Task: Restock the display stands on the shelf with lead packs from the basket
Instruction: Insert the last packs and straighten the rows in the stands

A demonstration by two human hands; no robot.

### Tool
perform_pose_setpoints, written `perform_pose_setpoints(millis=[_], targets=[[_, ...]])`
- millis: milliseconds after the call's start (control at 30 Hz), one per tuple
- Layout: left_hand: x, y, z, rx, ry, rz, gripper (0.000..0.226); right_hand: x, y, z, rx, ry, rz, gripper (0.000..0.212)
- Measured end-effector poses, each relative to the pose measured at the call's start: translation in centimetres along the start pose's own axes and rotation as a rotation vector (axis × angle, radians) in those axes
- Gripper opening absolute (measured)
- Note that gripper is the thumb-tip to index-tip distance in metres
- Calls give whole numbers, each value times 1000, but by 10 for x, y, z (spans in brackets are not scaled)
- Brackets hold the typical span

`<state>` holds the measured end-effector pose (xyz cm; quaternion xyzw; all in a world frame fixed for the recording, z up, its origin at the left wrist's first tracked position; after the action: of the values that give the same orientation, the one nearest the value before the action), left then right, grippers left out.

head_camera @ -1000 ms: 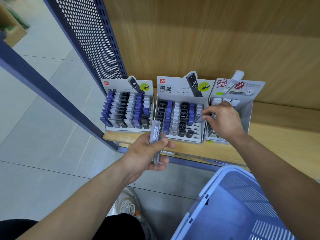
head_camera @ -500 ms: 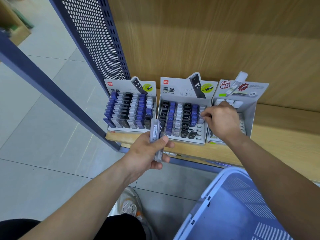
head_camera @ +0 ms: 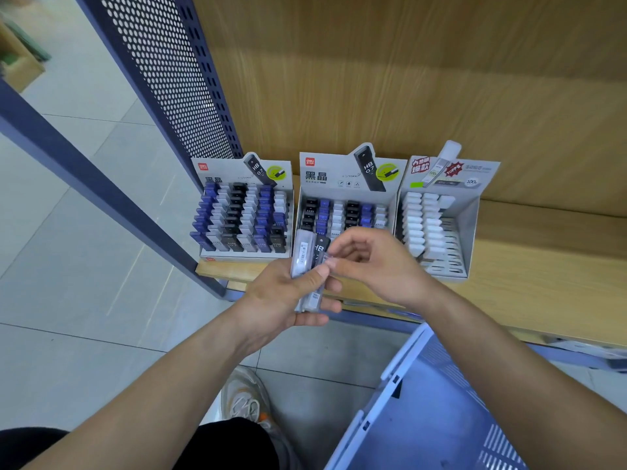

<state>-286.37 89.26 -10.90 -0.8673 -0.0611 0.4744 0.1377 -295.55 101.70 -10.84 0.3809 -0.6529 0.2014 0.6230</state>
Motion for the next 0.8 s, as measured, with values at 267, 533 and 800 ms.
perform_pose_setpoints(millis=[267,533,800], targets=[[1,4,-1,-51,1,19,24,-7,19,-11,-30,-74,301,14],[-1,10,0,-114,-3,61,5,-5,18,-19,35,-65,-12,19],[-3,7,0,-102,-23,27,20,-2,8,-16,14,1,-257,6]])
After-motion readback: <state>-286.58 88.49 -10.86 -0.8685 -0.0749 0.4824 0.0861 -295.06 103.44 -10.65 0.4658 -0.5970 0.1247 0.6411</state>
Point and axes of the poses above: each hand's wrist, its own z-axis towards the middle knuckle, its own y-axis out of the back of the hand, x = y × z, the point moved 6 cm from there along z, towards the middle knuckle, and after that the axes turned 9 degrees about x, right-handed, at the moved point
